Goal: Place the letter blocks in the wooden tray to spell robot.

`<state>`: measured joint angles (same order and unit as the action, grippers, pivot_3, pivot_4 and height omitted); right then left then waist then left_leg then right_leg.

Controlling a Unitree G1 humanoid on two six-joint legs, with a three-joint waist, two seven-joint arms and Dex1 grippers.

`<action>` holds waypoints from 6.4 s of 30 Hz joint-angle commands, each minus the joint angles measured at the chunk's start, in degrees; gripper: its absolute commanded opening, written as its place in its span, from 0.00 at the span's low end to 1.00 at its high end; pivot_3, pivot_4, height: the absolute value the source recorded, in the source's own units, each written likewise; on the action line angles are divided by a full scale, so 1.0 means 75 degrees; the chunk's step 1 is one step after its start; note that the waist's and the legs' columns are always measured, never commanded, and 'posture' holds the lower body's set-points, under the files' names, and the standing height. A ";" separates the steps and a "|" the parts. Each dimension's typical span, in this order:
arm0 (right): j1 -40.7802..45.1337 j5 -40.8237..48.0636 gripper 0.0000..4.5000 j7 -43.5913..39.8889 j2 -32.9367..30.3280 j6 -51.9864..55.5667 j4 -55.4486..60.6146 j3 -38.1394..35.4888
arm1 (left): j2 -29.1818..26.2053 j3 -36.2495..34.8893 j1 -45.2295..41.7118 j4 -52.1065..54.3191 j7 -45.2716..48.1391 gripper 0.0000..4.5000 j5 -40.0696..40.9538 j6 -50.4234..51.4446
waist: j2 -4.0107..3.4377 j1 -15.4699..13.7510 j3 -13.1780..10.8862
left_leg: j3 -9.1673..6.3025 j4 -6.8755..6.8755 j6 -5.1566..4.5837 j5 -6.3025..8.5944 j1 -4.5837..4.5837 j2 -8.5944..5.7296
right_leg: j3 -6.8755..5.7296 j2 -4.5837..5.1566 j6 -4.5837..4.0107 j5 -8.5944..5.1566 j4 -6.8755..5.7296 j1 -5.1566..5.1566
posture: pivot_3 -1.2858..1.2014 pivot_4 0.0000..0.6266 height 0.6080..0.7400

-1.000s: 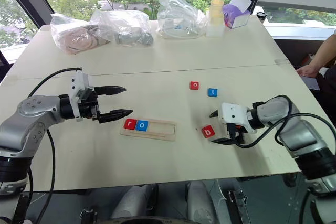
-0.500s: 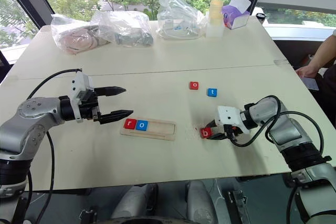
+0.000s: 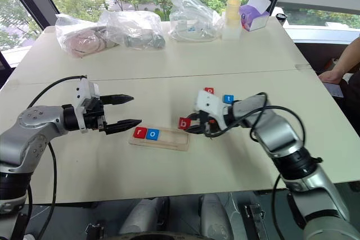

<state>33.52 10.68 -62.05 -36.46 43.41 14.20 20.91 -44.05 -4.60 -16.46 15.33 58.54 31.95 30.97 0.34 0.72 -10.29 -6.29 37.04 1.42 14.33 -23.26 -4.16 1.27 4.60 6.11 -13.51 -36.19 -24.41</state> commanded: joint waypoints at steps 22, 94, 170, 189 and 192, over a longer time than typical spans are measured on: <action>0.0663 -0.0246 0.25 0.1131 0.1160 0.1347 0.0081 0.1209 | -0.0365 -0.0559 0.0510 0.0711 -0.0059 1.00 0.0431 0.0088 | -0.0001 0.0015 0.0000 | -0.0001 -0.0002 0.0000 0.0000 -0.0005 -0.0003 | -0.0005 -0.0010 0.0000 0.0001 -0.0003 -0.0008 | 0.52 0.24 1.00; 0.0277 -0.0496 0.99 0.1214 0.0708 -0.0986 -0.0861 0.0929 | -0.0458 -0.0555 0.0945 0.0839 0.0029 1.00 0.0428 0.0258 | -0.0002 0.0019 0.0000 | 0.0003 -0.0006 -0.0001 0.0000 -0.0003 -0.0001 | -0.0005 -0.0011 -0.0002 0.0002 0.0001 -0.0006 | 0.52 0.24 1.00; -0.2311 0.3292 0.25 0.7267 0.1836 0.6545 0.3556 -0.4180 | 0.0369 0.0160 0.0649 0.0374 -0.0373 1.00 -0.0035 -0.0341 | -0.0015 0.0038 0.0005 | -0.0002 -0.0020 -0.0005 0.0001 0.0001 0.0003 | -0.0009 -0.0012 -0.0008 0.0003 0.0001 -0.0003 | 0.52 0.24 1.00; -0.1842 0.3131 0.98 0.0900 -0.3685 -0.0195 0.1346 -0.1902 | 0.0501 0.0315 0.0002 -0.0089 -0.0247 1.00 -0.0238 -0.0526 | -0.0009 0.0000 -0.0004 | 0.0016 -0.0004 -0.0022 0.0009 -0.0008 -0.0002 | -0.0036 -0.0012 0.0023 -0.0016 0.0021 0.0019 | 0.52 0.24 1.00; -0.1754 0.2044 0.98 -0.0155 -0.3493 -0.2157 0.0154 -0.1266 | 0.0487 0.0288 0.0046 -0.0039 -0.0277 1.00 -0.0250 -0.0538 | -0.0007 0.0054 -0.0007 | 0.0029 0.0009 -0.0031 0.0014 -0.0007 -0.0008 | -0.0013 -0.0002 0.0032 -0.0011 0.0026 0.0020 | 0.52 0.24 1.00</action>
<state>19.50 30.36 -58.43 -63.35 35.69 18.23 10.32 -40.35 -1.33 -15.72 13.76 56.74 30.12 27.93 0.29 1.12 -10.35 -6.05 37.11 1.19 14.43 -23.30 -4.22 1.23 4.59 6.36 -13.58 -36.02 -24.28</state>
